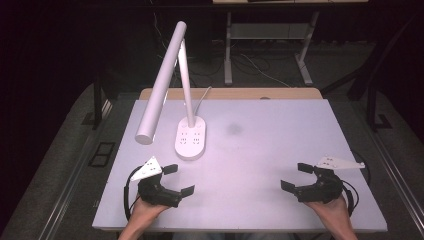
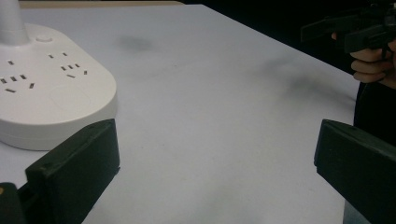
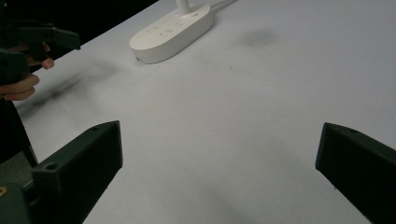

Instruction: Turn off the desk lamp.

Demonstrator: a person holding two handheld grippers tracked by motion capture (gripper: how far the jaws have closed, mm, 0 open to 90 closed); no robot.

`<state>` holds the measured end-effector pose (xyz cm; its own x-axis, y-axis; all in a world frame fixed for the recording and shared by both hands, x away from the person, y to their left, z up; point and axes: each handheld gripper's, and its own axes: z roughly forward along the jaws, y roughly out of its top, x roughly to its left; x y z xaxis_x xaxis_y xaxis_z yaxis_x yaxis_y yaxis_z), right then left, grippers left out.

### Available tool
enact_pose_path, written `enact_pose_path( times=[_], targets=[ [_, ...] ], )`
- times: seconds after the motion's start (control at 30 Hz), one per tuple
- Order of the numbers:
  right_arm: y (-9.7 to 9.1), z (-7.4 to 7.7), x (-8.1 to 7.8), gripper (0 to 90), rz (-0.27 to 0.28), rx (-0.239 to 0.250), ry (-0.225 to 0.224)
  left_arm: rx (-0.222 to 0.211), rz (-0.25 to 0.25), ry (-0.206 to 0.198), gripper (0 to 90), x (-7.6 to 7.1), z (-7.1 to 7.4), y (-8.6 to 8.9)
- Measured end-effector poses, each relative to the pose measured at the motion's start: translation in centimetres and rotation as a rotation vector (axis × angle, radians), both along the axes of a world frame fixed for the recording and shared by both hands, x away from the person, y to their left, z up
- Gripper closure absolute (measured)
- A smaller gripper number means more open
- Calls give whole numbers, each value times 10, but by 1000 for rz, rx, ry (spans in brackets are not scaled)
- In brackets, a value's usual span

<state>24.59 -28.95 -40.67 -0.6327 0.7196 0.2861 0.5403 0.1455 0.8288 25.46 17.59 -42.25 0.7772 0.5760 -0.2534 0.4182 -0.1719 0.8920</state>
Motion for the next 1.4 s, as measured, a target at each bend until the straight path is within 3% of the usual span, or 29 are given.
enact_pose_path(
  times=[1.07, 1.4],
  targets=[
    [2, -3, 2, 6, 17, -42, 59, 7, 1, -5, 0, -1, 1, 1],
    [5, 6, 10, 6, 27, -48, 63, -1, 19, -4, 0, -1, 1, 4]
  ],
)
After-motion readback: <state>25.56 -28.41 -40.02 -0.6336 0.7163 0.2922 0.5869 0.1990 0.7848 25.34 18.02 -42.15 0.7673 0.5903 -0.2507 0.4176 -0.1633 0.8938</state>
